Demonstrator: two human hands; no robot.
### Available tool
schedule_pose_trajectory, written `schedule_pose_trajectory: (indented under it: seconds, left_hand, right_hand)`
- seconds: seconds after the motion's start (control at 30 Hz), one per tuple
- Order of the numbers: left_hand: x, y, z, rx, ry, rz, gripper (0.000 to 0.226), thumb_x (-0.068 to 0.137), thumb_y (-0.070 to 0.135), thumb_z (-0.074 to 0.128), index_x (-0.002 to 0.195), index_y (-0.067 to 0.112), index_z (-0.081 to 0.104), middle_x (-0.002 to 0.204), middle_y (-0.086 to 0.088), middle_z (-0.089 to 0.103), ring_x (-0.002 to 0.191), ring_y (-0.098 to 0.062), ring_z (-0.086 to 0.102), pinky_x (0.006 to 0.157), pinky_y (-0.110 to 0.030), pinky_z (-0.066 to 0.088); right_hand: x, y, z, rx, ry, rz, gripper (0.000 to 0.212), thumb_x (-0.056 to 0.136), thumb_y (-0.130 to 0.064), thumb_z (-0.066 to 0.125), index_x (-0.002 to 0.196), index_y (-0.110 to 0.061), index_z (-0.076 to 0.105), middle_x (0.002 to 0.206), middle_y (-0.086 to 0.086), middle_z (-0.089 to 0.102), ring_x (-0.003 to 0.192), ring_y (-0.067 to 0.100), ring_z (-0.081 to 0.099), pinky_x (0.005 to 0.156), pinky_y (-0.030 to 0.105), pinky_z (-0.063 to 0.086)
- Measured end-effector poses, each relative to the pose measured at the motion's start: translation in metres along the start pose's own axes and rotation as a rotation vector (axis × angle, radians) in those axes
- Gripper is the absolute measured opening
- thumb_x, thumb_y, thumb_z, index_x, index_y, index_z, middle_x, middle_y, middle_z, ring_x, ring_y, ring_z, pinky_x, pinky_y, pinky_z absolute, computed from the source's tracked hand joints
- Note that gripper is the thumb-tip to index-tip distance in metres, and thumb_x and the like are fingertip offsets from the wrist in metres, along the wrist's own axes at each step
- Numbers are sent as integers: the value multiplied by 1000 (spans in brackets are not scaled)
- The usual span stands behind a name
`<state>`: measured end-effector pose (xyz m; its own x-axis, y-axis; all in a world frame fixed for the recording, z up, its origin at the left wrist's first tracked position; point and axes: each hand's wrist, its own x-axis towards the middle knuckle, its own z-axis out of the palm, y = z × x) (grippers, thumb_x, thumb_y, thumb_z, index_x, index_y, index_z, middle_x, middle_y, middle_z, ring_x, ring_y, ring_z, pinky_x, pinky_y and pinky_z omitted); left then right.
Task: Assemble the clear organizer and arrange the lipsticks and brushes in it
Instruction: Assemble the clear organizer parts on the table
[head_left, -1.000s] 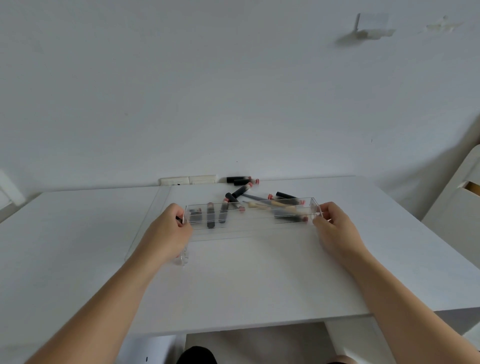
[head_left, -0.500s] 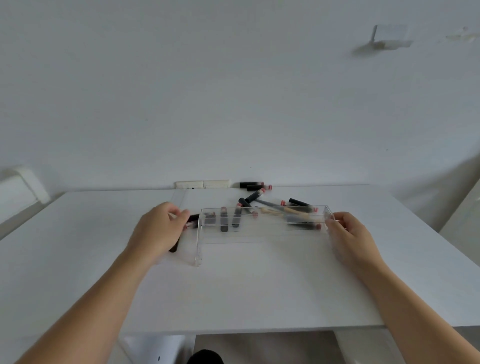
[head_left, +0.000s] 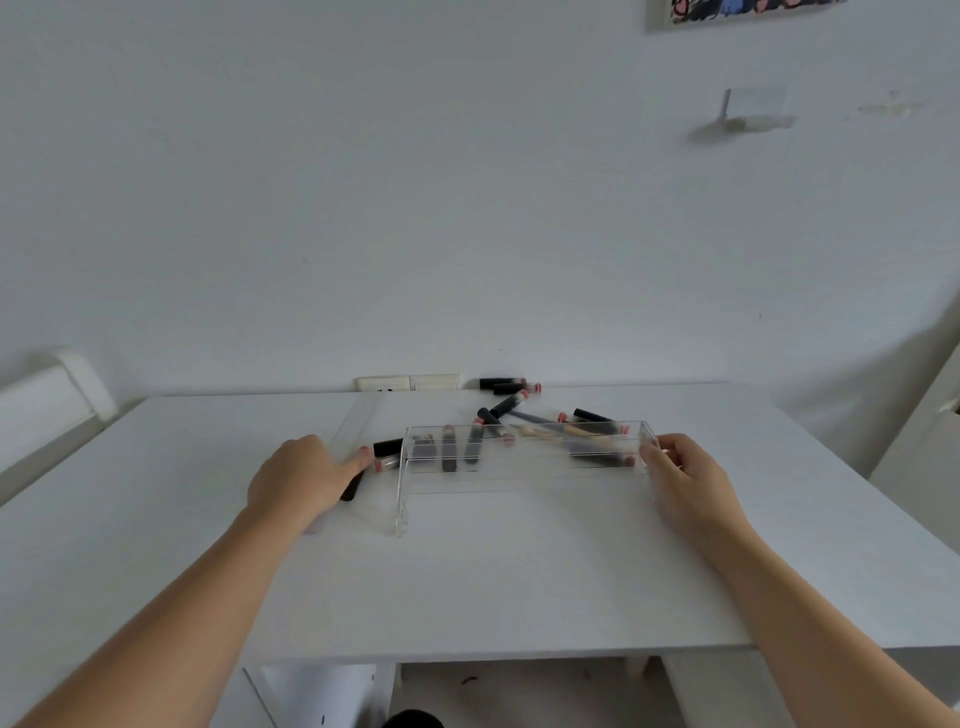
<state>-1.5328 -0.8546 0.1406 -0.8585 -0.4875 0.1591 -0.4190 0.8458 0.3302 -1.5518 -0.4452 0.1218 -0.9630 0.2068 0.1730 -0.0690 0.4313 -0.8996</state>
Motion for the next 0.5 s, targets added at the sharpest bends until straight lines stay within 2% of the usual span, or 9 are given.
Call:
schedule_pose_trajectory:
  seconds: [0.07,0.2,0.3,0.4,0.5]
  left_hand:
    - [4,-3,1,-12,-9,-5,63,92,66,48,78,5,58,85,-16,67,72,-32,61,54,-31,33]
    - [8,-2,1,27,-4,-2,62,92,61,53,83,0,61,83,-16,66,71,-33,60,55,-31,33]
    - [9,-2,2,72,23,22,49,93,51,53,71,7,52,75,-12,63,73,-32,64,54,-28,35]
    - [9,-1,3,146,35,49,40,92,48,51,74,12,51,77,-5,60,71,-30,61,55,-28,38]
    - [12,-1,3,168,6,69,35,90,45,55,80,12,53,86,-7,62,80,-33,64,60,-30,42]
  right_hand:
    - [0,0,0,-2,5,-3,9,84,-55,53,86,-52,61,61,-22,61,47,4,50,56,30,43]
    - [2,2,0,-3,5,-6,9,85,-52,54,84,-50,63,64,-12,63,49,10,53,55,30,44]
    - [4,4,1,-1,5,-4,9,88,-50,55,83,-51,62,62,-12,63,53,16,55,56,31,45]
    - [5,4,2,8,5,0,9,85,-52,54,83,-51,63,61,-12,63,53,16,55,56,31,45]
    - [6,5,2,23,7,13,17,80,-58,53,84,-47,64,63,-10,64,53,15,56,56,31,46]
